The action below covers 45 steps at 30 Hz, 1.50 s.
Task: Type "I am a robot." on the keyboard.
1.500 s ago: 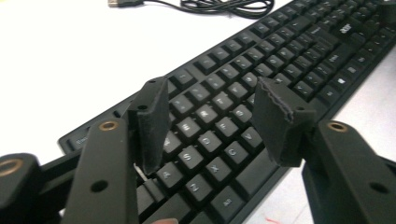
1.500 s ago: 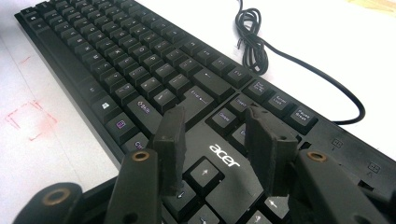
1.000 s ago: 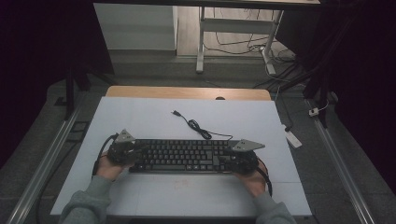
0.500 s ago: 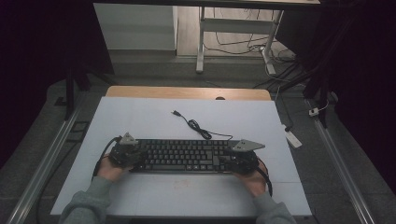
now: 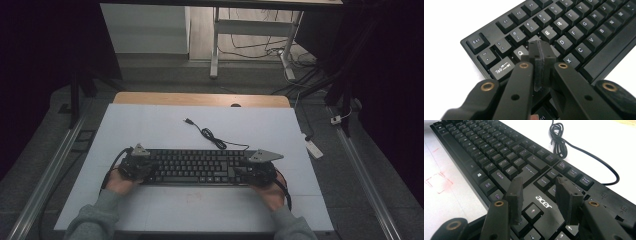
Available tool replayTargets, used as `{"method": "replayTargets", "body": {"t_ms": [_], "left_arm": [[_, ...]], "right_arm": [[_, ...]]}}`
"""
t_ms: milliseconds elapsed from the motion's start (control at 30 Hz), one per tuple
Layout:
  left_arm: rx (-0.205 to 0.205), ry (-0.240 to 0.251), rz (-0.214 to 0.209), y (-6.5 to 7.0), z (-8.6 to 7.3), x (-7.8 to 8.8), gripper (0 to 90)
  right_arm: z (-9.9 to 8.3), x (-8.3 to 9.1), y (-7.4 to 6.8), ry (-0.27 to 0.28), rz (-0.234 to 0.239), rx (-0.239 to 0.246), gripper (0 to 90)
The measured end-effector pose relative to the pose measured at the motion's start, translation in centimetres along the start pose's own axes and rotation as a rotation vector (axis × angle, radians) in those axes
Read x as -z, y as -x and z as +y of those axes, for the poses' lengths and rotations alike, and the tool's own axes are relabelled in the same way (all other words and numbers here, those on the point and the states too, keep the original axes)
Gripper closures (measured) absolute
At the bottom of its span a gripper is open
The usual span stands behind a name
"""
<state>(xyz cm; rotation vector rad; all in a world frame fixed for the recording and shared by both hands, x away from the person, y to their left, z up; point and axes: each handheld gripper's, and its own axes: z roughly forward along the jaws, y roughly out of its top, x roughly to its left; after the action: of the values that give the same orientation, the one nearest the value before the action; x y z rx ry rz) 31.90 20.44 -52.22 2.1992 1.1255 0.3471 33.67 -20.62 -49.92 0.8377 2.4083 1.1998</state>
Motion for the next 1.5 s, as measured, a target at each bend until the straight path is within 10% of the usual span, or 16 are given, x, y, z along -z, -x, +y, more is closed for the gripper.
{"method": "replayTargets", "body": {"t_ms": [233,533,1500], "left_arm": [[0.004,0.056,0.003,0.2,0.3,0.8,88.6],[0.057,0.183,-0.014,0.1,0.6,2.5,51.9],[0.06,0.182,-0.019,0.1,0.6,2.6,39.2]], "right_arm": [[0.0,0.0,0.0,0.001,0.0,0.0,58.0],[0.0,0.1,0.1,0.002,0.0,0.0,57.9],[0.1,0.1,0.0,0.013,0.004,0.002,57.8]]}}
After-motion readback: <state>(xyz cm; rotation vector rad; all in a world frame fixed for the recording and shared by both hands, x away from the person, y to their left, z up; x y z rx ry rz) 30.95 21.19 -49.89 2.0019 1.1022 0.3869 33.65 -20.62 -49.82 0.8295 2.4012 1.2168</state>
